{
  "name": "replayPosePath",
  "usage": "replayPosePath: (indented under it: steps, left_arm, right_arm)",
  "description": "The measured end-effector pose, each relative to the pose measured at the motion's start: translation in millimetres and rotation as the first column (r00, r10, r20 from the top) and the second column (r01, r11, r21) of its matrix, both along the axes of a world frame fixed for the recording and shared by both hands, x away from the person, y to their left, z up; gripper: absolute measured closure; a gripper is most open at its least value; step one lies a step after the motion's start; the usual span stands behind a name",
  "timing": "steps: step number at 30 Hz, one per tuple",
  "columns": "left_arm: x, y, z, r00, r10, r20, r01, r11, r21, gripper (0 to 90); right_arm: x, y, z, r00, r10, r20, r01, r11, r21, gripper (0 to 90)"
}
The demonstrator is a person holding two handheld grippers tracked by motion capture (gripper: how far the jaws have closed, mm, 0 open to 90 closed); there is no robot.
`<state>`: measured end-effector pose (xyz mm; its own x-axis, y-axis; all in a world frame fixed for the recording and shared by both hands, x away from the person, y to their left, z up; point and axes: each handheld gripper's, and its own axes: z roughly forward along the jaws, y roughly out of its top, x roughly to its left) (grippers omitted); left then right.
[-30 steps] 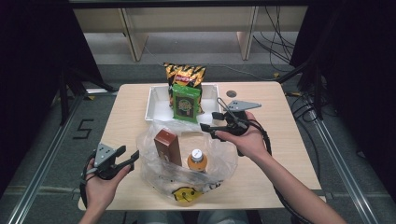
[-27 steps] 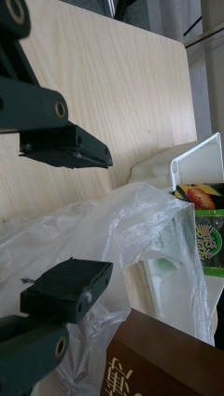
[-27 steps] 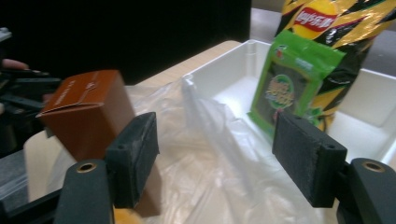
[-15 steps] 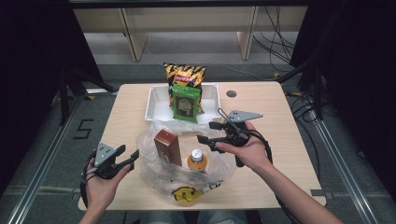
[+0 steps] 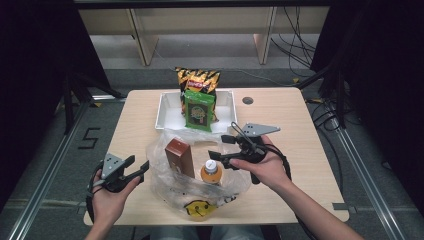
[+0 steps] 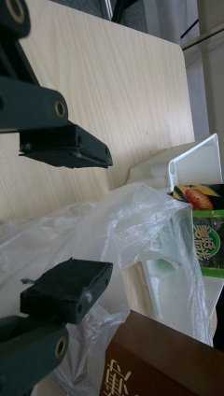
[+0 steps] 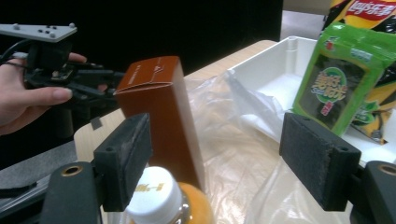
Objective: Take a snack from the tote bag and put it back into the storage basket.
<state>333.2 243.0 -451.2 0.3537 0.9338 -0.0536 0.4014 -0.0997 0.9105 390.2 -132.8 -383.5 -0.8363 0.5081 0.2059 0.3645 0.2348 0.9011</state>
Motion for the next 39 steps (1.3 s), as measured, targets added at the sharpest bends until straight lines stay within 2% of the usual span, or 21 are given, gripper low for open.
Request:
replayPosePath:
  steps: [1, 3, 4, 5, 6, 9, 12, 15, 17, 18, 19, 20, 24, 25, 27, 28, 31, 33, 36, 38, 39]
  left_arm:
    - [0.2, 0.1, -0.3, 1.0000, 0.000, -0.001, 0.000, 1.0000, 0.004, 41.8]
    - [1.2, -0.3, -1.3, 1.0000, 0.001, -0.001, -0.001, 1.0000, 0.001, 41.8]
    - [1.4, -0.1, -1.4, 1.0000, -0.003, -0.002, 0.003, 1.0000, 0.003, 41.8]
    - [1.3, -0.3, -1.2, 1.0000, -0.002, -0.003, 0.002, 1.0000, 0.005, 41.8]
    - [1.2, -0.5, -1.0, 1.0000, -0.001, -0.003, 0.001, 1.0000, 0.007, 41.8]
    - [0.5, -0.4, 0.1, 1.0000, -0.003, 0.000, 0.003, 1.0000, 0.004, 41.8]
    - [-0.1, -0.5, -0.1, 1.0000, 0.000, 0.005, 0.000, 1.0000, -0.004, 41.8]
    - [-0.9, 0.0, 0.1, 1.0000, -0.001, 0.002, 0.001, 1.0000, 0.001, 41.8]
    - [-1.3, -0.2, 0.3, 1.0000, -0.004, 0.002, 0.004, 1.0000, 0.003, 41.8]
    - [-1.6, -0.4, 0.4, 1.0000, -0.003, 0.001, 0.003, 1.0000, 0.004, 41.8]
    - [-1.6, -0.4, 0.6, 1.0000, -0.006, 0.003, 0.006, 1.0000, 0.006, 41.8]
    - [-1.5, -0.8, 0.7, 1.0000, -0.006, 0.005, 0.006, 1.0000, 0.002, 41.8]
    - [-1.7, -1.5, 1.4, 1.0000, -0.007, 0.007, 0.007, 1.0000, 0.000, 41.8]
    - [-1.7, -1.4, 1.3, 1.0000, -0.007, 0.006, 0.007, 1.0000, 0.001, 41.8]
    - [-1.8, -1.2, 1.2, 1.0000, -0.007, 0.007, 0.007, 1.0000, 0.001, 41.8]
    - [-1.8, -1.1, 1.4, 0.9999, -0.006, 0.009, 0.006, 1.0000, 0.002, 41.8]
    - [-2.1, -0.6, 2.1, 0.9999, -0.008, 0.012, 0.008, 1.0000, 0.005, 41.8]
    - [-2.3, -0.8, 2.0, 0.9999, -0.008, 0.011, 0.008, 1.0000, 0.005, 41.8]
    - [-2.6, -1.5, 2.1, 0.9999, -0.009, 0.009, 0.009, 0.9999, 0.004, 41.8]
    - [-2.5, -1.4, 2.3, 0.9999, -0.011, 0.012, 0.011, 0.9999, 0.004, 41.8]
    - [-2.5, -1.3, 2.3, 0.9999, -0.009, 0.012, 0.009, 0.9999, 0.004, 41.8]
  right_arm:
    - [0.8, 1.2, -1.0, 0.9997, 0.019, 0.012, -0.019, 1.000, 0.011, 25.4]
    - [-0.3, 1.3, -0.6, 0.9993, 0.020, 0.031, -0.019, 1.000, -0.011, 25.3]
    - [-0.9, 2.3, -0.9, 0.9996, 0.022, 0.020, -0.022, 1.000, -0.003, 25.3]
    - [-0.9, 3.2, -1.5, 0.9993, 0.020, 0.033, -0.020, 1.000, 0.004, 25.3]
    - [-1.7, 3.2, -1.7, 0.9994, 0.033, 0.013, -0.033, 0.999, 0.001, 25.3]
    - [-2.5, 3.1, -3.0, 0.9990, 0.038, 0.025, -0.038, 0.999, 0.001, 25.3]
    - [-7.2, 3.6, -1.9, 0.9994, 0.032, 0.008, -0.032, 0.999, -0.001, 25.1]
    - [-9.3, 6.6, -2.9, 0.9981, 0.057, 0.023, -0.058, 0.998, 0.005, 24.6]
    - [-12.0, 7.2, -3.8, 0.9989, 0.044, 0.018, -0.044, 0.999, -0.006, 24.6]
    - [-14.7, 9.1, -6.6, 0.9982, 0.059, -0.009, -0.059, 0.998, -0.006, 24.6]
    - [-14.7, 9.1, -6.6, 0.9982, 0.059, -0.009, -0.059, 0.998, -0.006, 24.6]
    - [-12.7, 9.7, -8.6, 0.9971, 0.075, 0.015, -0.075, 0.997, -0.012, 24.7]
    - [-16.5, 11.9, -14.4, 0.9973, 0.073, -0.009, -0.074, 0.997, -0.029, 24.9]
    - [-15.2, 12.4, -16.6, 0.9962, 0.084, 0.023, -0.083, 0.996, -0.038, 25.3]
    - [-18.8, 12.9, -19.1, 0.9973, 0.072, -0.013, -0.073, 0.996, -0.052, 25.4]
    - [-16.0, 13.3, -21.7, 0.9954, 0.093, 0.022, -0.092, 0.994, -0.055, 25.7]
    - [-20.1, 16.4, -25.2, 0.9954, 0.094, -0.018, -0.095, 0.993, -0.070, 26.2]
    - [-18.6, 18.3, -28.6, 0.9938, 0.108, 0.025, -0.106, 0.991, -0.081, 26.2]
    - [-20.1, 19.4, -32.7, 0.9949, 0.101, -0.010, -0.101, 0.991, -0.082, 26.6]
    - [-19.5, 18.7, -35.4, 0.9939, 0.110, -0.012, -0.110, 0.989, -0.094, 26.8]
    - [-19.8, 19.0, -37.3, 0.9959, 0.090, -0.005, -0.091, 0.992, -0.092, 26.9]
